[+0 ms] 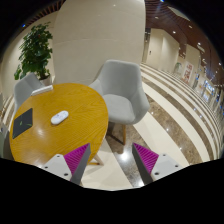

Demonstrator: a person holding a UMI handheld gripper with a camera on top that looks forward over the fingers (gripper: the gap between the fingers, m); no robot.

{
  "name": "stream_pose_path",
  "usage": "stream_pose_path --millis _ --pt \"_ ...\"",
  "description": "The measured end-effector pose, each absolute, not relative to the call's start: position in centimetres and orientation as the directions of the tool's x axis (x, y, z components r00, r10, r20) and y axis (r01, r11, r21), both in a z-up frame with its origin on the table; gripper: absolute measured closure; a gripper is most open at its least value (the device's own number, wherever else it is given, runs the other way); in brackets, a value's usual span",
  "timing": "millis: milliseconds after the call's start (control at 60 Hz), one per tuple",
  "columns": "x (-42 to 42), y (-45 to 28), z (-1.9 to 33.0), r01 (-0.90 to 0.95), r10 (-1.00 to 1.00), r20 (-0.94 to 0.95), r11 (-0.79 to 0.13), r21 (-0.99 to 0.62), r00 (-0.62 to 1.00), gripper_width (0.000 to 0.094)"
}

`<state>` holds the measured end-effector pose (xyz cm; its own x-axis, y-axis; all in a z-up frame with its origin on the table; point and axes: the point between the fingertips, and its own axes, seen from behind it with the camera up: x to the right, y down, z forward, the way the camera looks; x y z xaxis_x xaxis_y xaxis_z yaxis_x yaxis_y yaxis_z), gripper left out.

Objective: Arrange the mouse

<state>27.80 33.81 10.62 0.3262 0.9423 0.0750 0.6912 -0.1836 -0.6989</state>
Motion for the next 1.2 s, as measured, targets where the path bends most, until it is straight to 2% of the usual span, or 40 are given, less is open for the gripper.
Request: stream_pose_path --millis 433,750,1017,1200 --pt "27.5 33.1 10.3 0.695 0.967 0.061 -0.134 -0.707 0.248 0.0068" --pt "23.8 23.4 10.4 0.7 0.999 0.024 -0.016 -0.714 0.047 0.007" --pt "21.9 16.3 8.1 0.705 0.996 0.006 0.07 -0.706 -0.094 0.0068" --pt "20.1 13.8 6.4 0.71 0.992 -0.012 0.08 -0.7 -0.123 0.007"
